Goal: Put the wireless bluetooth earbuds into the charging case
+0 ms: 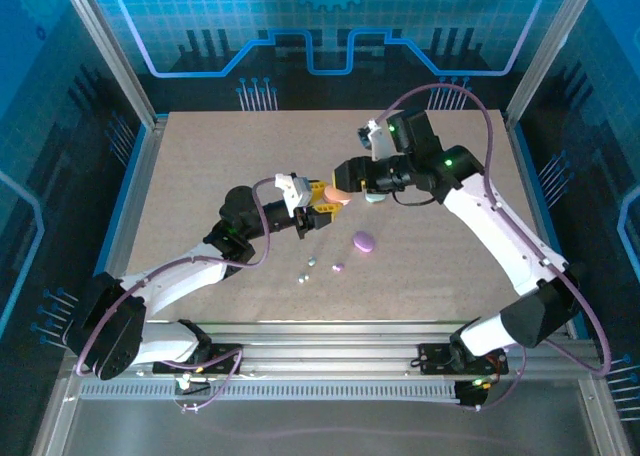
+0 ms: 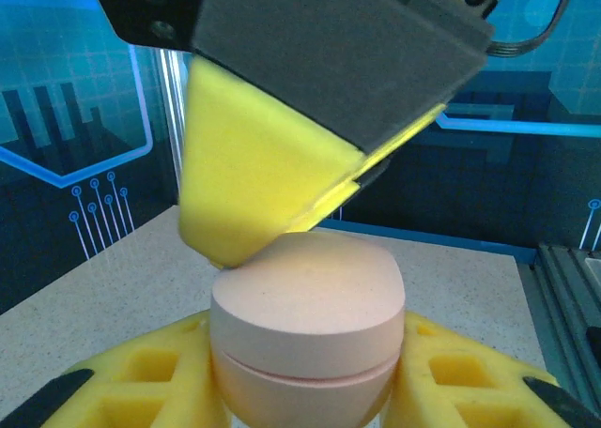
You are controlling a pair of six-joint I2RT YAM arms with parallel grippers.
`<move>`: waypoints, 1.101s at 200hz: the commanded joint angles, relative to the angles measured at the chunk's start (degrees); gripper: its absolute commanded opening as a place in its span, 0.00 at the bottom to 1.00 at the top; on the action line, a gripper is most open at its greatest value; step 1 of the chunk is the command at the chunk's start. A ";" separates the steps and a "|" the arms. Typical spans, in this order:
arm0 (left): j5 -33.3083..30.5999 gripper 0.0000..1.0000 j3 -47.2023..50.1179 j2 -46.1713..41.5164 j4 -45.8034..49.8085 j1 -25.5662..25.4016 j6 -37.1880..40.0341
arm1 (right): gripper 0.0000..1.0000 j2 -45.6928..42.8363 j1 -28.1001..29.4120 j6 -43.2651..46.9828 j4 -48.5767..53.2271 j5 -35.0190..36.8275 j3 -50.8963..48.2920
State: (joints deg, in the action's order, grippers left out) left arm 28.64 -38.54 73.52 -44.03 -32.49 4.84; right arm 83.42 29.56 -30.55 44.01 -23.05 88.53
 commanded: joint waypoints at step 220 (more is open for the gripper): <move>-2.41 0.34 -1.65 1.11 -7.22 -0.32 -5.17 | 0.61 -3.66 -4.87 -8.59 -19.80 -22.16 -17.87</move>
State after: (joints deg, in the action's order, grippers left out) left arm 27.68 -38.54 75.02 -44.95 -32.80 -0.10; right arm 77.93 25.21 -35.22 28.32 -37.34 73.38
